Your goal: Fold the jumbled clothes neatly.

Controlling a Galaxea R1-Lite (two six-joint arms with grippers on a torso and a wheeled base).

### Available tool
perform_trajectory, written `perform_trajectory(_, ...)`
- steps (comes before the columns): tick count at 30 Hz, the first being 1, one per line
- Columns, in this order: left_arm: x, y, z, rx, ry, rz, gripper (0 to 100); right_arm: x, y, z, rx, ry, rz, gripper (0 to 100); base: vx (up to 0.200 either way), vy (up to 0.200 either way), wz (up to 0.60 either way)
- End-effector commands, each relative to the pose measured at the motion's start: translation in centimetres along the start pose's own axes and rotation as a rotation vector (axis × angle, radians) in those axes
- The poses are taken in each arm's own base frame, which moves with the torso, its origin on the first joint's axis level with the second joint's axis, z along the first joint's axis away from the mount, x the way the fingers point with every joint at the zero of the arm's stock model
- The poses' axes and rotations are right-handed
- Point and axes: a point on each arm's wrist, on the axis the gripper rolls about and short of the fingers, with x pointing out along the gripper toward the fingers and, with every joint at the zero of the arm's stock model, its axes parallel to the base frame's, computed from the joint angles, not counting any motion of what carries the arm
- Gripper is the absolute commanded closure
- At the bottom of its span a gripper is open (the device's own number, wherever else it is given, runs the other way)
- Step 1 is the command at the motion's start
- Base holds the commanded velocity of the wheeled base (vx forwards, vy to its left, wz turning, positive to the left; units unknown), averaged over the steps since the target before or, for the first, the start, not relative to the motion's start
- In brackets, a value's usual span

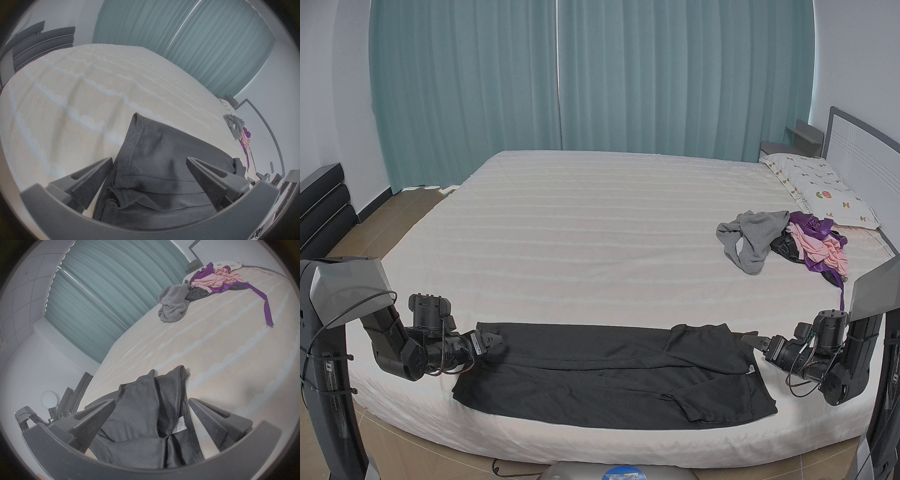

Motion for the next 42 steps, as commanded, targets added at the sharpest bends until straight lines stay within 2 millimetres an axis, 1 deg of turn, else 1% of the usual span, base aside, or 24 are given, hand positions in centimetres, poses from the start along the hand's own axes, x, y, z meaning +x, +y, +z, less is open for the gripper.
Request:
perform_trajectory(1,0.3,0.2,-0.8,0.000,0.028,0.009,0,0.1,0.0,-0.2,0.001,0.007,-0.001,0,0.000,0.000,0.00)
perform_trajectory(4,0.4,-0.1,-1.2,0.010,0.038,0.002,0,0.0,0.0,-0.1,0.001,0.006,-0.002,0,0.000,0.000,0.00)
perform_trajectory(12,0.7,-0.3,-1.3,0.018,0.040,-0.004,0,0.1,0.0,-0.2,0.000,0.008,-0.002,0,0.000,0.000,0.00)
perform_trajectory(13,0.7,-0.3,-1.3,0.016,0.040,-0.004,100,0.1,-0.1,-0.2,0.000,0.009,-0.002,0,0.000,0.000,0.00)
perform_trajectory(23,0.3,0.0,-1.2,0.008,0.037,0.006,100,0.1,-0.1,-0.2,0.001,0.008,-0.003,0,0.000,0.000,0.00)
perform_trajectory(30,-1.0,-0.4,-0.7,0.006,0.018,0.001,100,0.0,-0.1,-0.1,0.001,0.003,-0.003,0,0.000,0.000,0.00)
perform_trajectory(31,-1.5,-0.5,-0.3,0.006,0.002,-0.003,100,0.1,-0.1,0.0,0.001,0.001,-0.003,0,0.000,0.000,0.00)
perform_trajectory(35,-2.1,-0.1,0.5,-0.006,-0.026,0.001,100,0.0,-0.1,0.1,0.000,-0.004,-0.002,0,0.000,0.000,0.00)
perform_trajectory(42,-2.2,0.5,1.1,-0.020,-0.044,0.010,100,0.0,-0.2,0.1,0.001,-0.004,-0.003,0,0.000,0.000,0.00)
